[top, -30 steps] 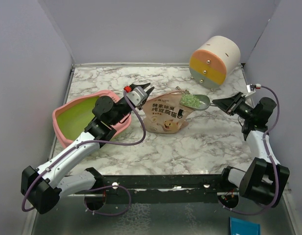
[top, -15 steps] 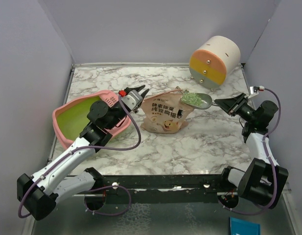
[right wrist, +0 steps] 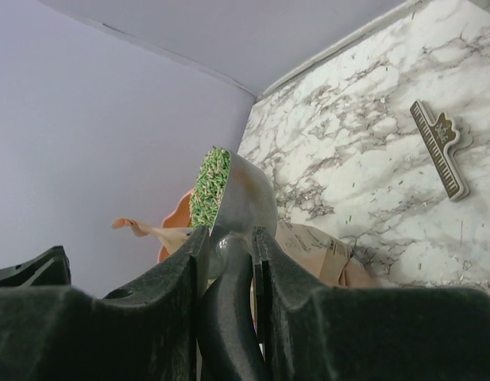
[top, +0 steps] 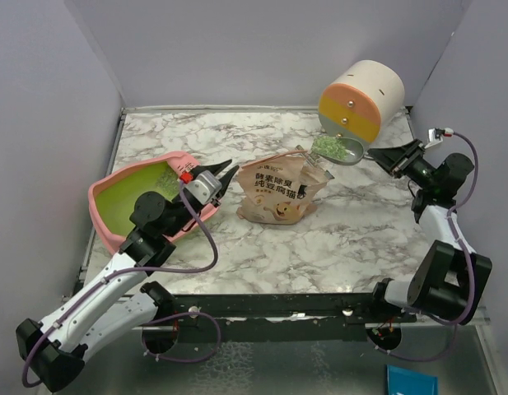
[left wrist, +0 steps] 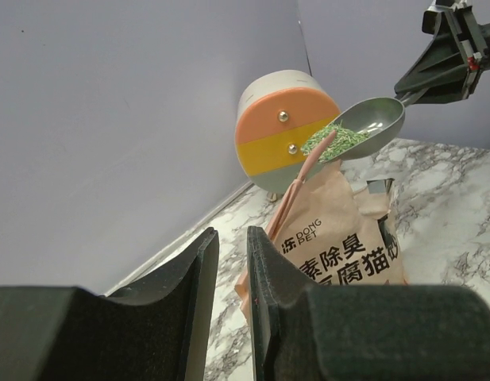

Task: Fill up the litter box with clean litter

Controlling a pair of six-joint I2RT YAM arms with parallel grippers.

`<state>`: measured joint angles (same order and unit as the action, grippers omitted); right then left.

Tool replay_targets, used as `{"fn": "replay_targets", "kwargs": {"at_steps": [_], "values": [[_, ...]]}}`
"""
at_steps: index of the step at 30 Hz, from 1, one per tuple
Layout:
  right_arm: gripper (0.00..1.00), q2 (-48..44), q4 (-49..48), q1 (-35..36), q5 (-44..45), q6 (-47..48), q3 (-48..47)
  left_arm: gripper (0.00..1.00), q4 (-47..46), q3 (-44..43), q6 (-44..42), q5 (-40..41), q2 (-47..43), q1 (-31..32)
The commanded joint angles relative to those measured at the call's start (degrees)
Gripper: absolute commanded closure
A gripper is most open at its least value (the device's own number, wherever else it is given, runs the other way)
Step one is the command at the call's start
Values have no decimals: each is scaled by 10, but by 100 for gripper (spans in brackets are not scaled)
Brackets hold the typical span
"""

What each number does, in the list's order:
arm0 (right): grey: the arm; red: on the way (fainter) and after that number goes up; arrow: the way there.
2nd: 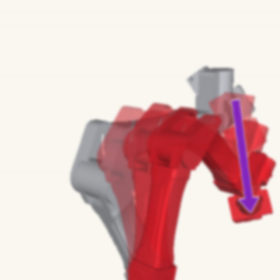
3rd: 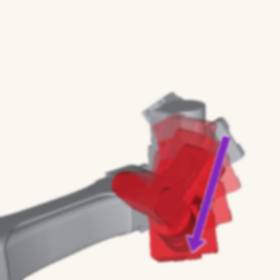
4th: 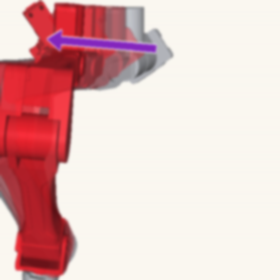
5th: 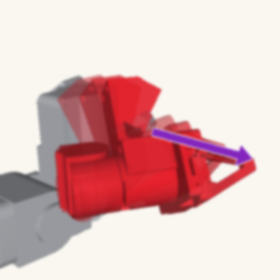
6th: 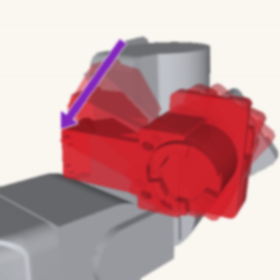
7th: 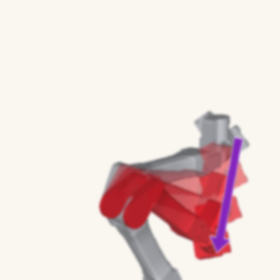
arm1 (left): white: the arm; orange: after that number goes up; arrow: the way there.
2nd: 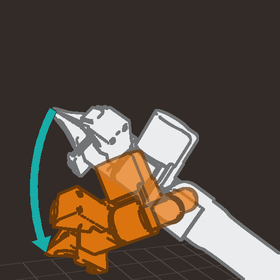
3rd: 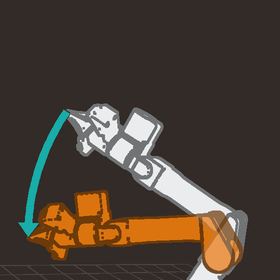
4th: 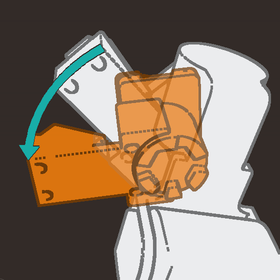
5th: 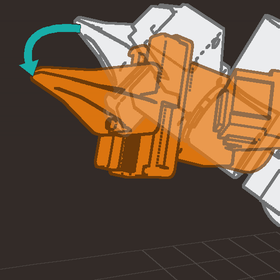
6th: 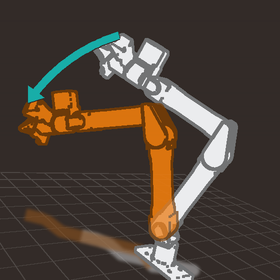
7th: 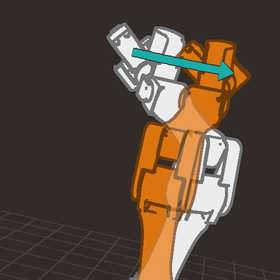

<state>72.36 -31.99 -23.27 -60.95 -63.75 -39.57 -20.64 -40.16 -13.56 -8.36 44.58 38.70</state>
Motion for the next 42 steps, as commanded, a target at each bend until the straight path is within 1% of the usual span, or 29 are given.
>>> {"fn": "replay_targets", "kwargs": {"at_steps": [1, 4, 9, 14, 25, 28, 34, 42], "values": [[99, 39, -71, 0, 20, -36, -45, 76, 26, 9, 14, 1, -37, -2], [99, 66, -79, 13, 27, -37, -69, 76, 44, 14, 12, 1, -57, -2], [99, 115, -85, 63, 48, -35, -112, 76, 57, 23, 13, 11, -79, -2], [99, 160, -80, 126, 73, -28, -160, 76, 69, 26, 6, 23, -95, -2], [99, 280, -54, 284, 119, -6, -294, 76, 123, 18, 25, 42, -144, -2], [99, 314, -38, 324, 120, 2, -345, 76, 153, 20, 29, 52, -161, -2], [99, 390, 0, 403, 128, 12, -464, 75, 164, 43, 31, 75, -212, -2], [99, 514, 76, 505, 128, 32, -656, 76, 183, 51, 30, 77, -222, -2]]}}
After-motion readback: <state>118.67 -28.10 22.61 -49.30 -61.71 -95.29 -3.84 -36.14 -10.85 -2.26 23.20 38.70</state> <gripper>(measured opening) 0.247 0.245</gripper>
